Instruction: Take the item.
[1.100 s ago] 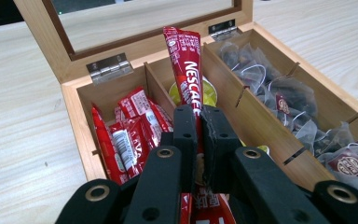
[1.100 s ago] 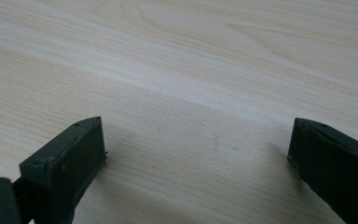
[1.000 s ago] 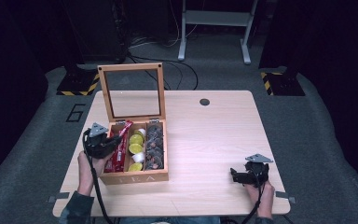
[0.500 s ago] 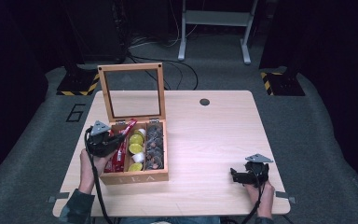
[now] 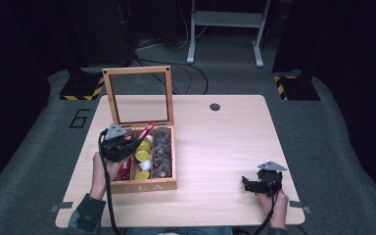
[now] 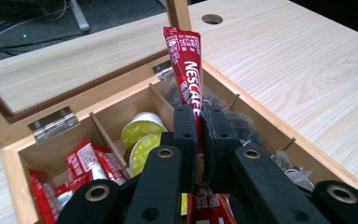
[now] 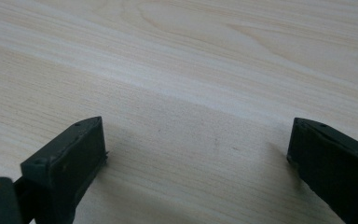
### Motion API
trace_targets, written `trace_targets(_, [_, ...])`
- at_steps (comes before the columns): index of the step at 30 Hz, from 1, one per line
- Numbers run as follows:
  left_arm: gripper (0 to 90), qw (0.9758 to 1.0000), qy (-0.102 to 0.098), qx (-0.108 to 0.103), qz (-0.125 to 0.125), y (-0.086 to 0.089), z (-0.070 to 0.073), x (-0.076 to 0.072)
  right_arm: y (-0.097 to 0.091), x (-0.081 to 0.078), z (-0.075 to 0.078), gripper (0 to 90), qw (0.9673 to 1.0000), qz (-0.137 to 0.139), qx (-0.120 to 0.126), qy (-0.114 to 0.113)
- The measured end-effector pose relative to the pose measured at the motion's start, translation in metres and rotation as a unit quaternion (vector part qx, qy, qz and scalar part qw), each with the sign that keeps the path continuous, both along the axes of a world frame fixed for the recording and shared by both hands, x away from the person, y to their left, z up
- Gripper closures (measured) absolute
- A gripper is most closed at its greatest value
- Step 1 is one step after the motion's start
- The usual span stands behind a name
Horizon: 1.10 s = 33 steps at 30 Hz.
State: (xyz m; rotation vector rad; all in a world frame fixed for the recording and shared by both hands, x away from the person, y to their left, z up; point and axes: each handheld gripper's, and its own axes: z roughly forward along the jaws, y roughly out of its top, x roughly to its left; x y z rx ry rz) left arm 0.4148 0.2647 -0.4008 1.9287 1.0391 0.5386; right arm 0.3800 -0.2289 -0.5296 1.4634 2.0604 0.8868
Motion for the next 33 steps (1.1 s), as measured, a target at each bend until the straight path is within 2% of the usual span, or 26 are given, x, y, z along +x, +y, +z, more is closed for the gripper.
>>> trace_targets(15, [84.8, 0.9996, -0.009, 0.004, -0.026, -0.022, 0.007, 0.009, 0.000, 0.000, 0.000, 4.0, 1.0000, 0.001, 0.002, -0.001])
trace_targets(20, [84.8, 0.9993, -0.003, 0.004, -0.037, -0.031, 0.006, 0.013, 0.000, 0.000, 0.000, 4.0, 1.0000, 0.001, 0.002, 0.000])
trace_targets(24, [84.8, 0.9992, -0.006, 0.000, -0.040, -0.037, 0.006, 0.016, 0.000, 0.000, 0.000, 4.1, 1.0000, 0.001, 0.002, -0.001])
trace_targets(33, [84.8, 0.9984, -0.006, 0.005, -0.056, -0.053, 0.011, 0.022, 0.000, 0.000, 0.000, 4.1, 1.0000, 0.001, 0.002, -0.001])
